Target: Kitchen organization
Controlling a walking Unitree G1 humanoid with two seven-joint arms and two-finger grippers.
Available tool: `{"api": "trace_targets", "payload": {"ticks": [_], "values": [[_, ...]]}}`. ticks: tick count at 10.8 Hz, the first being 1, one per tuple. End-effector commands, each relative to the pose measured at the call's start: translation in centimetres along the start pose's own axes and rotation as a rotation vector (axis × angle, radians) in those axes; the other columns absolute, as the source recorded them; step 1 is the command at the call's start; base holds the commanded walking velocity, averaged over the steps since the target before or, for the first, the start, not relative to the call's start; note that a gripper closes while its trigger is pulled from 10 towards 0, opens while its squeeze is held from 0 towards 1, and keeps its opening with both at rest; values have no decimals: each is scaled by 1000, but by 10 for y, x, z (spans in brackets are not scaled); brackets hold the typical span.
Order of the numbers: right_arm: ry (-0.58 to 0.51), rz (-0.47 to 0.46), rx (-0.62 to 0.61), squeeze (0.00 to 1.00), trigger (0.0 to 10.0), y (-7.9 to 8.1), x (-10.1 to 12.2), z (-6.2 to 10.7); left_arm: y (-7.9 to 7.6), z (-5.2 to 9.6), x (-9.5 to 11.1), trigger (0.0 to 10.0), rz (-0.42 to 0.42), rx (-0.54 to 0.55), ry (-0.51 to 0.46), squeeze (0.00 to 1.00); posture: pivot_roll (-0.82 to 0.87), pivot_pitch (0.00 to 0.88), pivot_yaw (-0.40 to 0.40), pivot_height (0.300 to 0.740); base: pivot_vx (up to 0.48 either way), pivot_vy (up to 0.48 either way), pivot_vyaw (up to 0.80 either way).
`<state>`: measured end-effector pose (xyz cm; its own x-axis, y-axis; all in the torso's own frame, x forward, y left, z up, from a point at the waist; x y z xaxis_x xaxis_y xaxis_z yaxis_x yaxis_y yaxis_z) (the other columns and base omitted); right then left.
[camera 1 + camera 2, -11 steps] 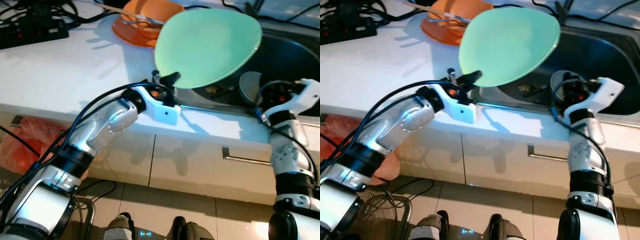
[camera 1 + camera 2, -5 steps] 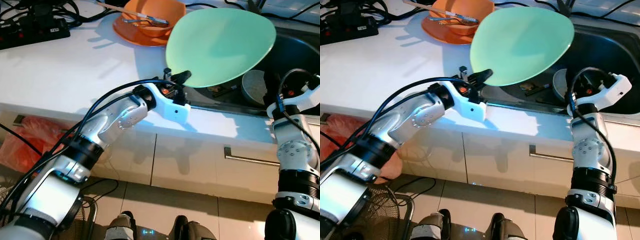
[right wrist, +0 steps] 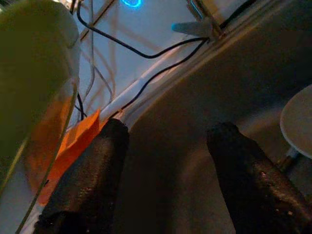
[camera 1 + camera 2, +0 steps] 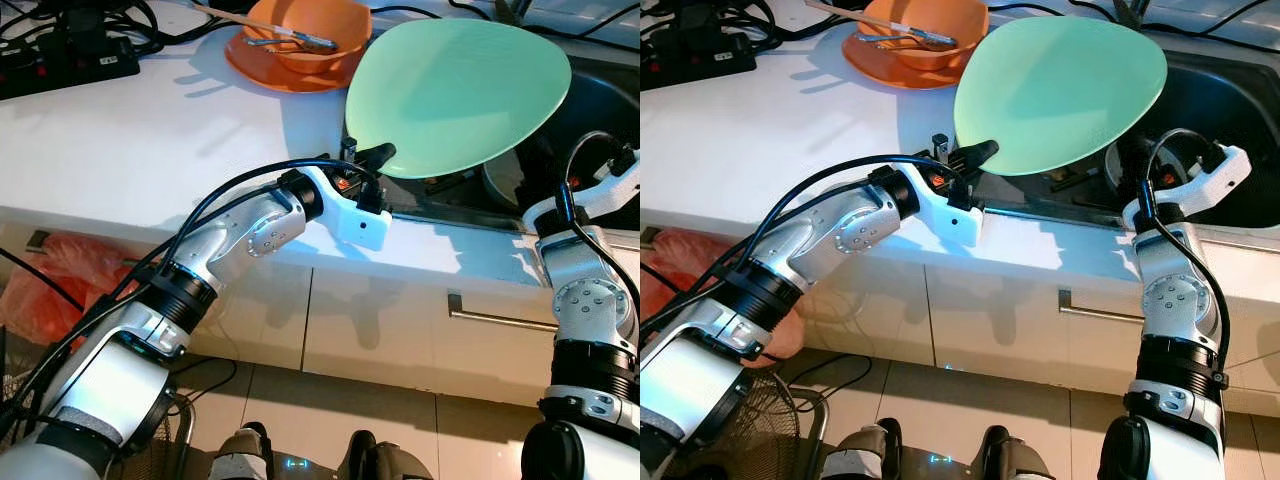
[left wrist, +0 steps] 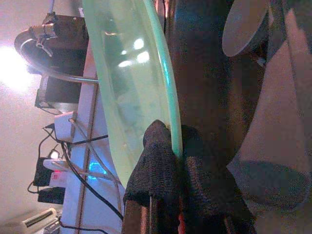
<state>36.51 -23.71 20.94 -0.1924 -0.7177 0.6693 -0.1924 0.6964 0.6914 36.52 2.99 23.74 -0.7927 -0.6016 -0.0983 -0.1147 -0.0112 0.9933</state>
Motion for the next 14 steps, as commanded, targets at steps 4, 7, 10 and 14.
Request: {"api": "trace_targets", "payload": {"ticks": [4,7,10,14], "values": [[-25,-29,-43,1000,10000,-9,8,7,-6,-3,-8,10000,-6,-18,65,0,156,227,-48,740,0,0,0],[-60,-92,-59,1000,10000,-13,18,8,-10,-4,-16,10000,-2,-33,122,0,148,240,-56,740,0,0,0],[-69,-285,1,133,10000,0,19,5,-13,-5,-13,10000,4,-45,111,0,150,245,-56,740,0,0,0],[-8,-345,62,0,10000,16,7,4,-36,-4,-3,10000,43,-119,75,0,155,247,-55,740,0,0,0]]}}
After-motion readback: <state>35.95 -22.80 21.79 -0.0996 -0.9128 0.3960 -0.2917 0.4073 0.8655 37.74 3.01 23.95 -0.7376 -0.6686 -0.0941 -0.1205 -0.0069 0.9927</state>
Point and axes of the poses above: a point about 5 cm out from each wrist's last joint towards the gripper, its own z axis pointing back from the gripper into the wrist, its own x axis along the axis of the wrist's last joint, y = z × x, the point moved 2 cm from there along -z, pointing out of the wrist towards the gripper
